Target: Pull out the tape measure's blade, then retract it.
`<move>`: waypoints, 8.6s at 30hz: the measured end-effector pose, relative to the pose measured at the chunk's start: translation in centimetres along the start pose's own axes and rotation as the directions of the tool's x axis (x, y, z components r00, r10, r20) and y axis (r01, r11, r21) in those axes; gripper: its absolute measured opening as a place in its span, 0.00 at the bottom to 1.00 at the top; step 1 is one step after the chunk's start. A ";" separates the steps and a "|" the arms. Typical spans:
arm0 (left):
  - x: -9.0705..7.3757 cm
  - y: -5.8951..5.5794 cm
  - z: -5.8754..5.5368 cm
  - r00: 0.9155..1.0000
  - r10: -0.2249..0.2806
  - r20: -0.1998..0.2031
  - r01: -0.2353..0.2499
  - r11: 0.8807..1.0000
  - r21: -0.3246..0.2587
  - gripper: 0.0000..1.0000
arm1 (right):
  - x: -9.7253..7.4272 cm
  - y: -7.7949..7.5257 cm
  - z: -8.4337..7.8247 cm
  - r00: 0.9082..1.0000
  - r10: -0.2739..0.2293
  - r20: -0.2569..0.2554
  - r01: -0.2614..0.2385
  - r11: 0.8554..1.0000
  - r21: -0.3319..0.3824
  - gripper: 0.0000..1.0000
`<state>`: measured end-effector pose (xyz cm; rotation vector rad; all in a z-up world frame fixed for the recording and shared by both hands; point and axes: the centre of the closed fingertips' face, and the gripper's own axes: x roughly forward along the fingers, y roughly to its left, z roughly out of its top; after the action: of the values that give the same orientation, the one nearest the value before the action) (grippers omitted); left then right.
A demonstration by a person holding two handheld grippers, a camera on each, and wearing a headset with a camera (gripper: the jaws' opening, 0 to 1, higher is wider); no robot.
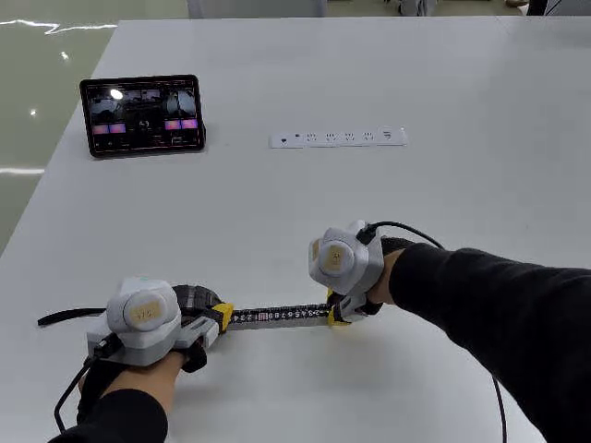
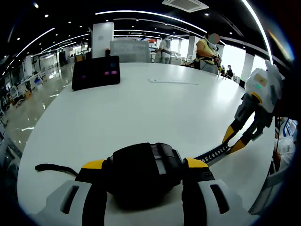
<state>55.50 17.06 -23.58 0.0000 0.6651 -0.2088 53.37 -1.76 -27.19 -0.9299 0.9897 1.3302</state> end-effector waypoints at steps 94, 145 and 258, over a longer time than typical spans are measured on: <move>0.0 0.1 -0.1 1.000 -0.008 -0.010 0.008 1.000 -0.007 0.59 | 1.6 0.2 4.0 1.000 0.010 0.029 -0.010 1.000 -0.010 0.10; -0.2 0.1 0.0 0.999 -0.048 -0.009 0.048 0.998 -0.049 0.58 | 2.2 0.4 6.4 0.990 0.025 0.141 -0.025 1.000 0.001 0.10; -0.2 0.2 0.0 0.999 -0.043 -0.011 0.043 0.997 -0.067 0.59 | 4.2 0.9 12.8 0.953 0.036 0.302 -0.028 0.999 -0.029 0.10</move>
<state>55.40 17.31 -23.50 -0.0774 0.6846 -0.2280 52.93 11.77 -27.03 -0.7032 0.7552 1.4644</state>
